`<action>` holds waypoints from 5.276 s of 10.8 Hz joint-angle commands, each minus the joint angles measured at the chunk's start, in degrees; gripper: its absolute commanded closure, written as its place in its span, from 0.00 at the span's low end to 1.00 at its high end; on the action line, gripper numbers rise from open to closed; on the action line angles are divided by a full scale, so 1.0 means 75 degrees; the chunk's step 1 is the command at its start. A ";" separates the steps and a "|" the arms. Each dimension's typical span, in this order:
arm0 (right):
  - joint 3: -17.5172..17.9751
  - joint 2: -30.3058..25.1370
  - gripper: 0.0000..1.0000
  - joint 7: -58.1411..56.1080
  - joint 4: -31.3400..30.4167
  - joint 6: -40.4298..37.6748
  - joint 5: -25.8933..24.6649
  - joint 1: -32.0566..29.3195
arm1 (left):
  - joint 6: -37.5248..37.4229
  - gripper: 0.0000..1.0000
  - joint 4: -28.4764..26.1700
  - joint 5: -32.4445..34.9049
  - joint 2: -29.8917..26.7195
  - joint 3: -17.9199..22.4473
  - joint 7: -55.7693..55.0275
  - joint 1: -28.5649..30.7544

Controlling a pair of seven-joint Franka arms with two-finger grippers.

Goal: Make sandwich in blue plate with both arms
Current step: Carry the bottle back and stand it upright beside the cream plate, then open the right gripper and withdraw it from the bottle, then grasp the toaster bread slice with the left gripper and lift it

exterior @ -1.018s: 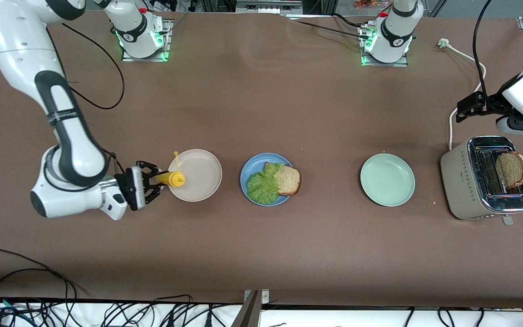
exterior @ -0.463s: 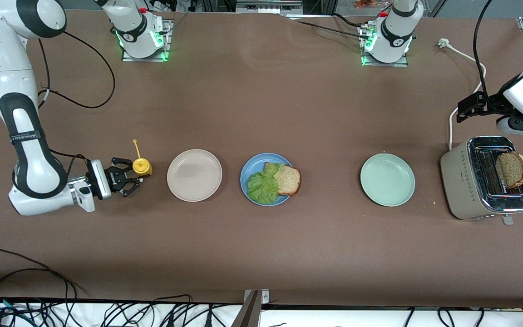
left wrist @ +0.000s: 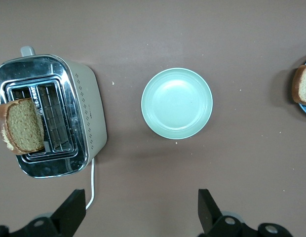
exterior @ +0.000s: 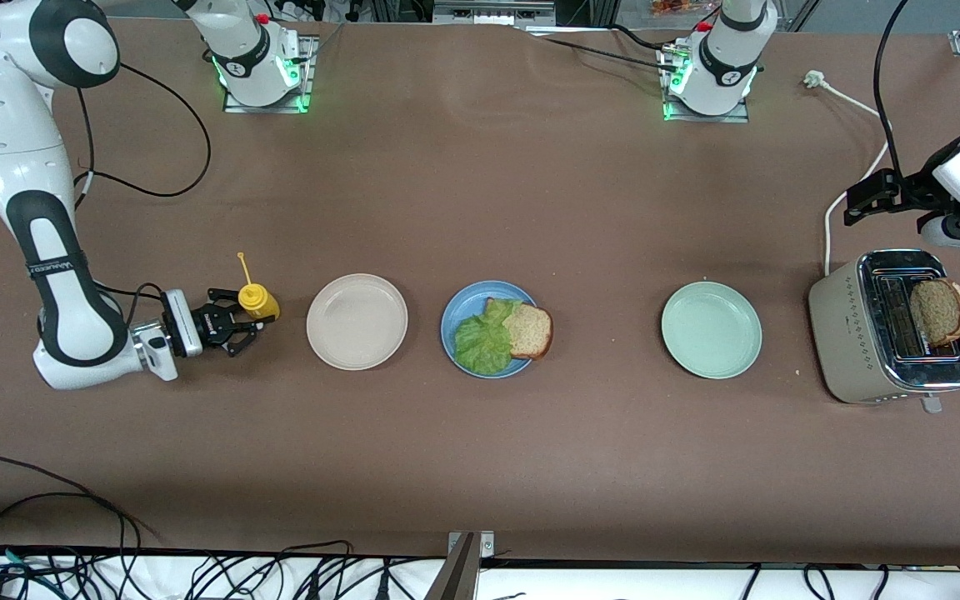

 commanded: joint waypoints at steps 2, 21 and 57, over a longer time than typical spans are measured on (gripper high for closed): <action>0.0177 0.0390 0.97 -0.0560 0.0058 -0.0003 0.0497 -0.0171 | -0.0148 0.00 0.0179 -0.0055 0.0078 -0.0021 0.0077 0.0045; -0.0819 -0.2160 0.00 0.5841 0.1546 -0.1713 -0.2125 0.0272 | -0.0148 0.00 0.0179 -0.0067 0.0090 -0.0021 0.0217 0.0174; -0.2237 -0.7777 0.00 1.6221 -0.1653 -0.0554 -0.4541 0.2641 | -0.1284 1.00 0.2734 0.1035 0.2270 -0.0628 0.2244 0.1512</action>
